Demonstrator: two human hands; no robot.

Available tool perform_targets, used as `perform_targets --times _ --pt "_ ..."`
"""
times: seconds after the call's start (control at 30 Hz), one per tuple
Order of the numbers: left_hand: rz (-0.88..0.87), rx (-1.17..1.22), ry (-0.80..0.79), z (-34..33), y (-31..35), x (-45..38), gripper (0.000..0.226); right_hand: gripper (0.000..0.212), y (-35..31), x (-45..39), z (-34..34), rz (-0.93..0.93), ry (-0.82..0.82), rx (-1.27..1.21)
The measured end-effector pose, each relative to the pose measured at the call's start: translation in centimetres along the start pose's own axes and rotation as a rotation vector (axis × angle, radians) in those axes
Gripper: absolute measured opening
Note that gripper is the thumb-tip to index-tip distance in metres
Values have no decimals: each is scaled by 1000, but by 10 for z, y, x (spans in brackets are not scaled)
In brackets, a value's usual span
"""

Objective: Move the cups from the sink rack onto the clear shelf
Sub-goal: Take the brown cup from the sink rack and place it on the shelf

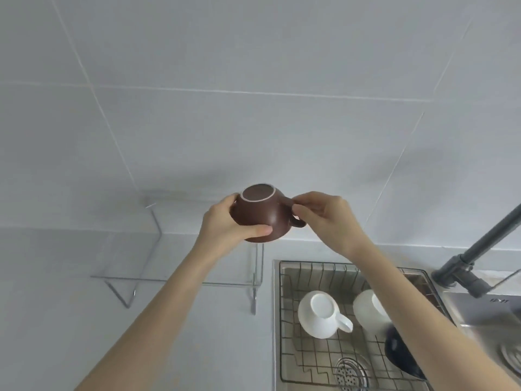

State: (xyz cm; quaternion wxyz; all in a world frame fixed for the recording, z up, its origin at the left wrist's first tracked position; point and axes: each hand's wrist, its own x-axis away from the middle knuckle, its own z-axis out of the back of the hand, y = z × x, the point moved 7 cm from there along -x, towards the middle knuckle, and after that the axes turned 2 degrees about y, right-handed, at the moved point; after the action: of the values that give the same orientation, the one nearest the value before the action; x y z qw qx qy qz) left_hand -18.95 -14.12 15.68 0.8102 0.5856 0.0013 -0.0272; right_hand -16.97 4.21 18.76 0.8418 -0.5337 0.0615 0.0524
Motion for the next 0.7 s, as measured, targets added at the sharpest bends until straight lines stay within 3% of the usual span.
perform_targets --times 0.27,0.43,0.7 --pt "-6 -75 -46 44 -48 -54 90 13 21 -34 -71 -54 33 -36" --pt "12 -61 -84 39 -77 -76 76 14 44 -51 -89 -111 39 21" --pt "8 35 -91 31 -100 -94 77 15 55 -65 -100 -73 9 176"
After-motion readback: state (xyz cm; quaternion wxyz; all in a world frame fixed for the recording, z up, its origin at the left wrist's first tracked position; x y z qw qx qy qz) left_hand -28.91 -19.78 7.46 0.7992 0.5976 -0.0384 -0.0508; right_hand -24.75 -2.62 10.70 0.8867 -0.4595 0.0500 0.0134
